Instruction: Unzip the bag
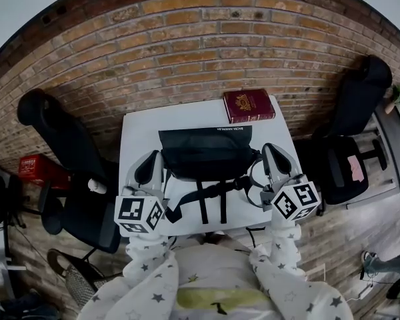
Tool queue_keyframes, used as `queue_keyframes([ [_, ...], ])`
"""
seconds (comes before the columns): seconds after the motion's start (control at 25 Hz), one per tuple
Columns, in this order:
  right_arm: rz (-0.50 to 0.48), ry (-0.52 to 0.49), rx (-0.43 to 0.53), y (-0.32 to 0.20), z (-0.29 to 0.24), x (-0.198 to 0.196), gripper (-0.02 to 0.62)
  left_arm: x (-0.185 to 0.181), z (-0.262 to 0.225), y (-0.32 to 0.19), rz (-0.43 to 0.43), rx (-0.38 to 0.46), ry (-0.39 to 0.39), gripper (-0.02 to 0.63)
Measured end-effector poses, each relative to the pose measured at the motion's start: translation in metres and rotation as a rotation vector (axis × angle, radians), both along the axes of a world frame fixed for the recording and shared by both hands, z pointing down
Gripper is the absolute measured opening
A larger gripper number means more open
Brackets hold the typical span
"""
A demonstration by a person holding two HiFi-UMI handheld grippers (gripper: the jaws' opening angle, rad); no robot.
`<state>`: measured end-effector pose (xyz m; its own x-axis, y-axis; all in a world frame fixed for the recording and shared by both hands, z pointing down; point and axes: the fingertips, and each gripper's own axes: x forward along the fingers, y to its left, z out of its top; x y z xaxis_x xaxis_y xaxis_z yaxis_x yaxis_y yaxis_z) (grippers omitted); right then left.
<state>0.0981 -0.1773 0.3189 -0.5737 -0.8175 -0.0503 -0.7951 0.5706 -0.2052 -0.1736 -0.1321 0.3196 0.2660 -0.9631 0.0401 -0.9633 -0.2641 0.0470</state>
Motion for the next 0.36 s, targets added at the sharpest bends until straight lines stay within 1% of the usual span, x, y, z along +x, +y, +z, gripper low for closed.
queue_keyframes([
  [0.36, 0.007, -0.006, -0.008, 0.0002, 0.0026, 0.0027, 0.009, -0.0021, 0.0026, -0.0011, -0.004, -0.008, -0.002, -0.002],
])
